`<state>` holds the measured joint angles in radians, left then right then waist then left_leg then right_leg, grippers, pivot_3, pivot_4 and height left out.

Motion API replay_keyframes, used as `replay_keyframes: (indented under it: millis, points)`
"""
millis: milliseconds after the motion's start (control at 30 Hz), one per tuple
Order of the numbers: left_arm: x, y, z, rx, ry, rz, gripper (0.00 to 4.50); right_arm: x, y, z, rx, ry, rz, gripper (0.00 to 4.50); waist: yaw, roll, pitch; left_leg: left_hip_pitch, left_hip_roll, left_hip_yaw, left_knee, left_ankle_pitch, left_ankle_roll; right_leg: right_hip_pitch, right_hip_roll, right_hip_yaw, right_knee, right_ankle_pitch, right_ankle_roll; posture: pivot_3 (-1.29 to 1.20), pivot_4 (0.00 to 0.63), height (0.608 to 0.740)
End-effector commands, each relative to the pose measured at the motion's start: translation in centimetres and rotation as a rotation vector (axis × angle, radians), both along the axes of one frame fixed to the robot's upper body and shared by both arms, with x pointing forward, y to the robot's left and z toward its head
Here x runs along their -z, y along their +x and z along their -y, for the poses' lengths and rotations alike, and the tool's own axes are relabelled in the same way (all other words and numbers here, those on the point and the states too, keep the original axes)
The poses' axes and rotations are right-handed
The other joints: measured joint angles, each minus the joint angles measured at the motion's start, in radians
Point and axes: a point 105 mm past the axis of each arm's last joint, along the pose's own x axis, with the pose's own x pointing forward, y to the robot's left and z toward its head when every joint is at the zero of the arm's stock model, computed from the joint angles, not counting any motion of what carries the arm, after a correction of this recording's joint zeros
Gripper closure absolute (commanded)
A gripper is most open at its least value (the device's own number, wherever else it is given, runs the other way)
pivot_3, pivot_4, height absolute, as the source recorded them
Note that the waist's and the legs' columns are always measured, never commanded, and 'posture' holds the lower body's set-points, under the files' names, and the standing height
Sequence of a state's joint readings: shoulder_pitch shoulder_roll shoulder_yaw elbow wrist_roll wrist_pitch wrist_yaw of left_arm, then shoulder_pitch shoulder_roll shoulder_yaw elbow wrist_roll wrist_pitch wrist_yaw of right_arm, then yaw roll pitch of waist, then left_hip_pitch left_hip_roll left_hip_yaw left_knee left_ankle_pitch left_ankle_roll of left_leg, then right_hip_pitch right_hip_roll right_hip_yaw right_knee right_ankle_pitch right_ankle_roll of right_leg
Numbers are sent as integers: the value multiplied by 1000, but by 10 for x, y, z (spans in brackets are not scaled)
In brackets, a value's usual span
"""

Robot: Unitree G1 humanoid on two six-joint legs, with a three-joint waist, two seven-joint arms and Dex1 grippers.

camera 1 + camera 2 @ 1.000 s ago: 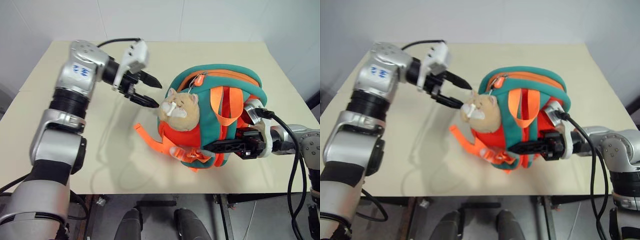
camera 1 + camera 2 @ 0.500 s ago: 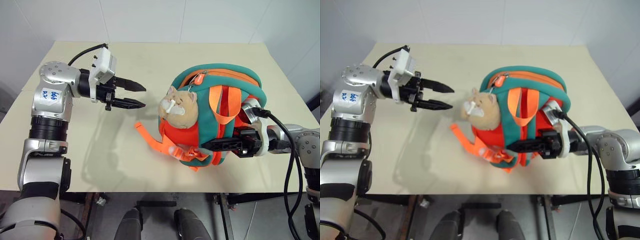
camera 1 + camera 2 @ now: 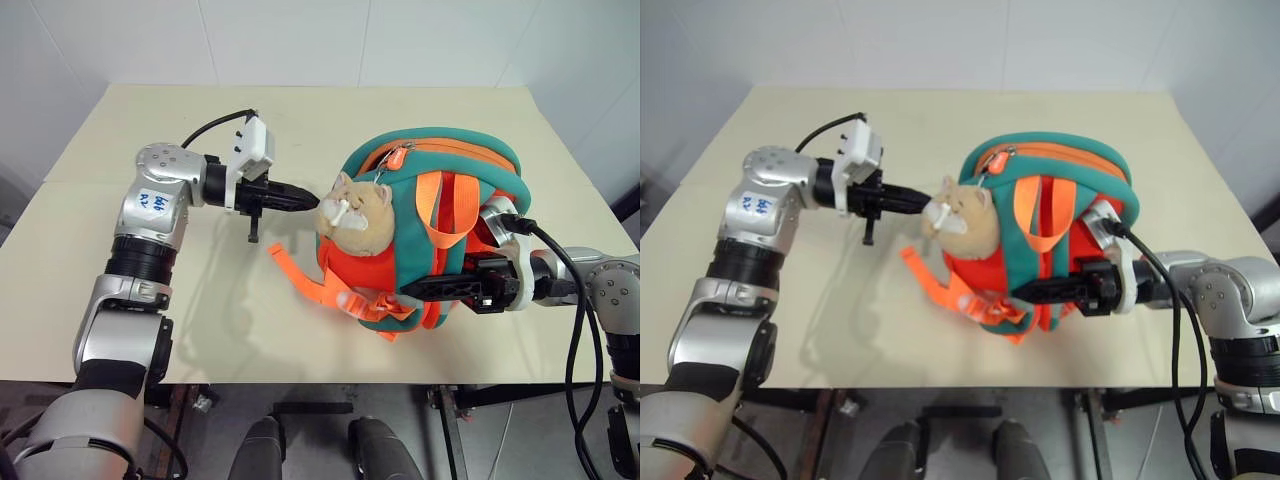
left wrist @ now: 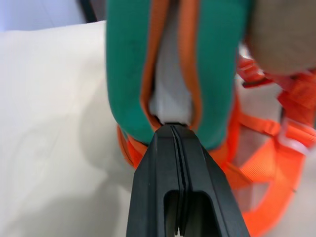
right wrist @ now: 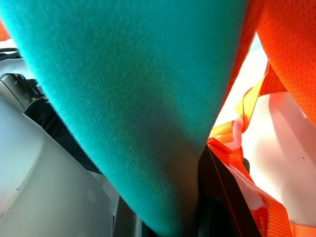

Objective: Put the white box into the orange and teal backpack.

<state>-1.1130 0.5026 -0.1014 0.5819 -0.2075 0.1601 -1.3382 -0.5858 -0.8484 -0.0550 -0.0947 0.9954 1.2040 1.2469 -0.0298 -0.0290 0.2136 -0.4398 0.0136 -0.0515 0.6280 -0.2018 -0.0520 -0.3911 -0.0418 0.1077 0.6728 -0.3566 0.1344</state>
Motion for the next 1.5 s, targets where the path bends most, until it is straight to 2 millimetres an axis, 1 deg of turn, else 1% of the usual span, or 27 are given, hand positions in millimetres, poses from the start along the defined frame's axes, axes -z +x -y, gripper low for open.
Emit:
replay_keyframes:
  millis: [33, 367, 433, 500, 600, 733, 767, 867, 967, 1000, 1100, 1133, 1200, 1300, 1333, 1400, 1467, 1500]
  points:
    - [-10, 2, 14, 18, -16, 56, 4487, -9, -5, 0, -6, 19, 43, 4373, 2, 0, 0, 0, 0, 0, 0, 0, 0, 0, 0, 0, 0, 0, 0, 0, 150, 740]
    - [-1, -10, 37, 111, -48, 9, 4487, -6, -7, -1, 17, 34, 40, 4373, 2, 0, 0, 0, 0, 0, 0, 0, 0, 0, 0, 0, 0, 0, 0, 0, 150, 740]
    - [0, -10, 38, 110, -47, 9, 4487, -5, -8, -1, 20, 37, 40, 4373, 2, 0, 0, 0, 0, 0, 0, 0, 0, 0, 0, 0, 0, 0, 0, 0, 150, 740]
    - [0, -8, 36, 89, -51, 2, 4487, -5, -8, 0, 23, 39, 39, 4373, 1, 0, 0, 0, 0, 0, 0, 0, 0, 0, 0, 0, 0, 0, 0, 0, 150, 740]
    - [6, -3, 37, 62, -29, 5, 4487, -5, -7, 0, 29, 41, 37, 4373, 1, 0, 0, 0, 0, 0, 0, 0, 0, 0, 0, 0, 0, 0, 0, 0, 150, 740]
    - [12, 2, 48, 36, -32, 8, 4487, -5, -6, -2, 29, 45, 39, 4373, 2, 0, 0, 0, 0, 0, 0, 0, 0, 0, 0, 0, 0, 0, 0, 0, 150, 740]
    - [8, 1, 48, 34, -59, 0, 4487, -5, -6, -2, 29, 46, 40, 4373, 2, 0, 0, 0, 0, 0, 0, 0, 0, 1, 0, 0, 0, 0, 0, 0, 150, 740]
    - [-4, -2, 32, 33, -74, 29, 4487, -4, -7, -1, 33, 47, 38, 4373, -3, 0, 0, 0, 0, 0, 0, 0, 0, 0, 0, 0, 0, 0, 0, 0, 150, 740]
    - [-20, -10, 2, 23, -91, 90, 4487, -2, -7, 0, 39, 48, 36, 4373, -12, 0, 0, 0, 0, 0, -1, 0, 0, -1, 1, 1, 0, 0, 0, 0, 150, 740]
    - [-23, -12, -5, 19, -95, 103, 4487, -2, -7, 0, 41, 48, 35, 4373, -14, 0, 0, 1, 1, 0, -2, 0, 0, -1, 1, 1, 0, 0, 0, 0, 150, 740]
    - [-32, -19, -20, 6, -124, 97, 4487, 0, -6, 0, 43, 51, 32, 4373, -8, 0, 0, 1, 1, 0, -3, 0, -1, -1, 1, 0, 0, 0, 0, 0, 150, 740]
    - [-37, -29, -28, 15, -145, 82, 4313, 1, -5, -1, 42, 51, 29, 4373, -6, 0, 0, 0, 0, 0, -2, 0, -1, 0, 0, 0, 0, 0, 0, 0, 150, 740]
    - [-42, -45, -33, 32, -158, 72, 3871, 2, -4, -1, 42, 52, 27, 4373, -5, 0, 0, 0, 0, 0, -1, 0, 0, 0, 0, 0, -1, 0, 0, 0, 150, 740]
    - [-37, -76, -29, 113, -156, -14, 3002, 3, -2, -2, 40, 54, 26, 4373, -4, 0, 0, 0, 0, 0, -1, 0, 0, 1, 0, 0, -1, 0, 0, 0, 150, 740]
    - [-36, -84, -28, 130, -157, -32, 2686, 4, -2, -2, 38, 54, 24, 4373, -3, 0, 0, 1, 0, 0, -1, 0, 0, 1, 0, 0, -1, 0, 0, 0, 150, 740]
    - [-33, -94, -24, 143, -160, -58, 2061, 4, -2, -2, 33, 55, 19, 4373, 2, 0, 0, 1, 1, -2, -1, 0, 0, 1, 0, -1, -1, 0, 0, 0, 150, 740]
    - [-34, -94, -19, 128, -187, -33, 1478, 4, -1, -2, 31, 57, 18, 4373, 2, 0, 0, 1, 0, -3, 0, 0, 0, 3, 0, -2, -1, 0, 0, 0, 150, 740]
    - [-34, -94, -17, 122, -196, -23, 1112, 4, 0, -3, 31, 57, 18, 4373, 1, 0, 0, 2, 0, -3, 0, 0, 0, 4, 0, -2, -1, 0, 0, 0, 150, 740]
